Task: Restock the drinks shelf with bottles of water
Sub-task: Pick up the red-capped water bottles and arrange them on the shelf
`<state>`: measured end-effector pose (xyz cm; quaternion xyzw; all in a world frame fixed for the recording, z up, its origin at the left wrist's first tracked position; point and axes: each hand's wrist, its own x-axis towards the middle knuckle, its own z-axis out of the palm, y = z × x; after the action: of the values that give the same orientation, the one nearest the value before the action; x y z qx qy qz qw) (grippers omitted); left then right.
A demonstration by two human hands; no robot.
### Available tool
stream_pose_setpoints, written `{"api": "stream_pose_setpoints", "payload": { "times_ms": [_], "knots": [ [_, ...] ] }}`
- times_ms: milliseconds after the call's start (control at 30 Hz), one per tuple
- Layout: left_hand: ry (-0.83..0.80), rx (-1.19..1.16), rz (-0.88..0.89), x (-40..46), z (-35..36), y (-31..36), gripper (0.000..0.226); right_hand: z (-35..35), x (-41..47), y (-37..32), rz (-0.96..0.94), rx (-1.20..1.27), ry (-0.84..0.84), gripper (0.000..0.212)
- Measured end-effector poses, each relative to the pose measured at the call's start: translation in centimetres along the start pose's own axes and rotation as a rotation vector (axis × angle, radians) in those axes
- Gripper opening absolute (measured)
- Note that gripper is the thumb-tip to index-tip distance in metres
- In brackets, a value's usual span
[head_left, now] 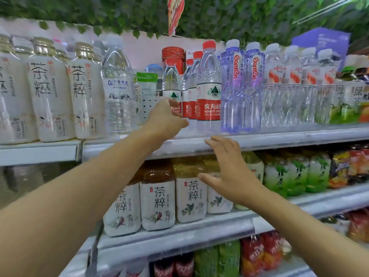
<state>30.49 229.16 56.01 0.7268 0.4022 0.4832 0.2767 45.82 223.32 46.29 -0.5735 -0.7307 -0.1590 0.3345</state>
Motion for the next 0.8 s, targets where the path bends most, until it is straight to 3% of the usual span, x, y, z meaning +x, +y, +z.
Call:
{"api": "stream_pose_setpoints", "payload": {
  "times_ms": [233,467,800],
  "knots": [
    [-0.251,-0.047,0.017,-8.2,4.4,-5.1,0.035,2.1,-7.8,1.0,0.159,0.012,-0.078,0.078],
    [-0.537,0.043,-0.158,-14.7,11.4,-13.6,0.024,5.2,-18.6,4.4,0.34,0.006,-0.31,0.078],
    [-0.787,0.287,-0.314,-24.7,23.4,-22.7,0.033,9.7,-33.8,13.0,0.531,0.045,-0.643,0.077]
  ]
}}
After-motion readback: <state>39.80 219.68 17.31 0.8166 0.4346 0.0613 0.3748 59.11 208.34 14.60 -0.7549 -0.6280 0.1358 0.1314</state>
